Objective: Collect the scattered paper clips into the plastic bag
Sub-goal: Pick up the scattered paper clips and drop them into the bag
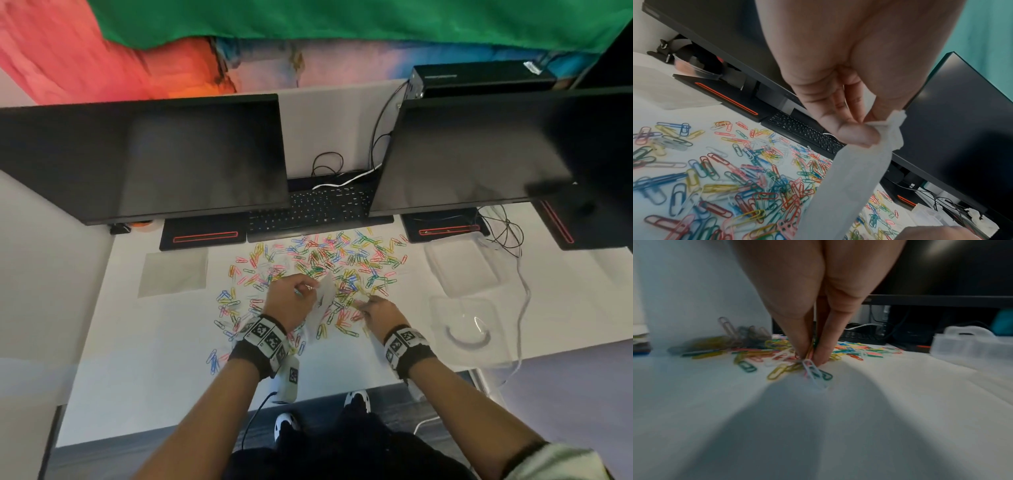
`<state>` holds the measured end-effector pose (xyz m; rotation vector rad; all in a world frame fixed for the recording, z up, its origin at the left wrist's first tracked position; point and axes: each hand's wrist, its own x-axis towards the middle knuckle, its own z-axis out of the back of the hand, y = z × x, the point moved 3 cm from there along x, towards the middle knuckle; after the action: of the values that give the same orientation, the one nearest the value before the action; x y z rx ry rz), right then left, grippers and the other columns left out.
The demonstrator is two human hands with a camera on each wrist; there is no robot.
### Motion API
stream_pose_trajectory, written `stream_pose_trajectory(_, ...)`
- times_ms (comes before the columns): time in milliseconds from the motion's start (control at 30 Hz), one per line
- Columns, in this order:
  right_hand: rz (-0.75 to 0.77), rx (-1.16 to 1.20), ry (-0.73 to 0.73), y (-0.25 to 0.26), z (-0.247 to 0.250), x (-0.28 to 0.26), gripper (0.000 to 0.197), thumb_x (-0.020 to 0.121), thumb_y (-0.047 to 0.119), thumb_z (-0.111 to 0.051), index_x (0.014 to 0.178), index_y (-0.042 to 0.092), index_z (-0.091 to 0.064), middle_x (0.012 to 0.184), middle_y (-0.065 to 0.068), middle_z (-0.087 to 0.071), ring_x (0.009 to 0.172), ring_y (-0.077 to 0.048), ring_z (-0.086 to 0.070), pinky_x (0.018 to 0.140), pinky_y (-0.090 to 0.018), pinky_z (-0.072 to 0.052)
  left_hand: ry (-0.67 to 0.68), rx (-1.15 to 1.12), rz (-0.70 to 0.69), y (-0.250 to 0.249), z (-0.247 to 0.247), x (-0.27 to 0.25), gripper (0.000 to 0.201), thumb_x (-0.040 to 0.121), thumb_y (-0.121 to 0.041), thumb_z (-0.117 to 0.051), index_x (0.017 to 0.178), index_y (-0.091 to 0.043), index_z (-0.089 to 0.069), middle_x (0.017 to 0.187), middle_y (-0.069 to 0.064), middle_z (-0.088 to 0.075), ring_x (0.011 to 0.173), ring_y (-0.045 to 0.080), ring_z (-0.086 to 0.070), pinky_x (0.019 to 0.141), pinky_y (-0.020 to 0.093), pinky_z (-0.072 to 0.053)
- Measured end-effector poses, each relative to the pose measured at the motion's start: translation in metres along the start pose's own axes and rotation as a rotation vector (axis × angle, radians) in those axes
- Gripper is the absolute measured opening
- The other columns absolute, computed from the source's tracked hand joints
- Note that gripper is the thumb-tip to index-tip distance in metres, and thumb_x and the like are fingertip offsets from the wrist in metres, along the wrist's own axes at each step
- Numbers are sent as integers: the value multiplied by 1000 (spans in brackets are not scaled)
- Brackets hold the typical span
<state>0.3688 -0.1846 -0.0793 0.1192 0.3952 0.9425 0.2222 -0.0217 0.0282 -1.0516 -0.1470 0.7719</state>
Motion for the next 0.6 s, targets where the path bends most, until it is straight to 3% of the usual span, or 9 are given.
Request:
stream_pose_trajectory(133, -329, 434, -155, -25, 14, -1, 15, 84, 18, -72, 95, 10, -77, 88, -7, -74, 72, -18, -64, 78, -26, -54, 4, 1, 22, 3, -1, 1, 15, 89, -11, -64, 93, -22, -73, 81, 2, -72, 67, 16, -72, 59, 18, -54)
stream_pose_trajectory(200, -523, 855, -162, -36, 18, -3, 21, 74, 17, -82, 92, 8, -76, 87, -2, -74, 71, -15, -68, 76, -23, -56, 8, -3, 31, 4, -2, 1, 14, 89, -11, -64, 94, -21, -74, 82, 3, -72, 67, 16, -72, 58, 18, -54)
stream_pose_trajectory(233, -570, 1087, -136, -37, 21, -4, 29, 72, 16, -84, 97, 5, -75, 90, -4, -75, 75, -19, -72, 80, -27, -58, 12, -9, 38, 4, -3, 2, 14, 89, -11, -65, 95, -20, -74, 83, 3, -73, 69, 17, -72, 60, 19, -55)
stream_pose_trajectory(300, -534, 1460, -71, -25, 36, -5, 39, 75, 9, -80, 109, -5, -67, 98, -15, -74, 87, -26, -73, 85, -32, -58, 21, -9, 51, 5, -5, 3, 14, 89, -13, -66, 97, -18, -76, 86, 2, -74, 72, 19, -72, 63, 24, -58)
stream_pose_trajectory(367, -434, 1637, -19, -4, 56, -5, 31, 80, 3, -73, 108, -7, -65, 105, -20, -71, 93, -26, -71, 85, -29, -57, 28, -9, 62, 4, -8, 4, 13, 89, -17, -67, 98, -18, -77, 86, 0, -75, 73, 20, -72, 64, 28, -61)
stream_pose_trajectory(467, -293, 1718, 74, 32, 79, -9, 18, 82, 3, -69, 99, -5, -69, 104, -18, -71, 96, -27, -69, 86, -29, -57, 43, -2, 48, -1, -14, 4, 13, 90, -18, -67, 96, -17, -78, 81, 0, -75, 70, 21, -72, 59, 26, -60)
stream_pose_trajectory(600, -284, 1605, 119, 57, 77, -10, 20, 80, 4, -72, 97, -7, -70, 93, -16, -73, 90, -26, -71, 84, -30, -58, 70, -28, 9, -7, -18, 3, 13, 92, -14, -66, 96, -11, -77, 73, 5, -74, 57, 18, -68, 53, 27, -59)
